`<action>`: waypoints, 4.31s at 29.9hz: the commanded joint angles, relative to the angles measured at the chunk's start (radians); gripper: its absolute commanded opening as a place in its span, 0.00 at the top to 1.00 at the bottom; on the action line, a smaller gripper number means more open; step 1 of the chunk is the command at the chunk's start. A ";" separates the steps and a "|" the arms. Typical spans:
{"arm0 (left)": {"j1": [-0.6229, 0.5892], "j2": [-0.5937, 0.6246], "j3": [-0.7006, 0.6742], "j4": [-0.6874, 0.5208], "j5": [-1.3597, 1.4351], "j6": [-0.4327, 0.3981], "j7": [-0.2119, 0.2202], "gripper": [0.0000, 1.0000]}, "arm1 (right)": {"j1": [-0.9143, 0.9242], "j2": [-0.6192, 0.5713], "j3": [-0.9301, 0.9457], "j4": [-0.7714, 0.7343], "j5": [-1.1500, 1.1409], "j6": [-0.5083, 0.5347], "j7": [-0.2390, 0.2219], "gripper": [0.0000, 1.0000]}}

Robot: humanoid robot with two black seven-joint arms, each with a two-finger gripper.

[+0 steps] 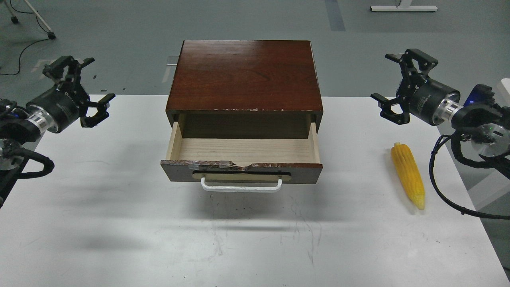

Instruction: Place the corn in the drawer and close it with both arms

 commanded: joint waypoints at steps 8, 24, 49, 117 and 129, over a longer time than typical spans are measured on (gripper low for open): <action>-0.025 -0.009 -0.002 -0.003 0.001 0.000 0.000 0.02 | -0.003 0.002 0.016 -0.048 0.000 -0.043 0.003 0.00; -0.034 0.000 -0.011 -0.003 0.003 0.000 0.008 0.02 | -0.011 -0.004 0.019 -0.066 0.005 -0.033 0.011 0.00; -0.078 0.012 0.006 -0.005 0.011 0.007 0.008 0.02 | 0.027 -0.041 -0.030 -0.051 -0.073 -0.064 0.001 0.00; -0.058 -0.011 0.011 -0.023 0.015 0.048 0.000 0.02 | -0.054 -0.067 -0.587 0.029 -1.029 -0.385 0.052 0.01; -0.049 -0.011 0.012 -0.011 0.015 0.045 -0.002 0.02 | -0.039 0.011 -0.636 0.033 -1.018 -0.396 -0.083 1.00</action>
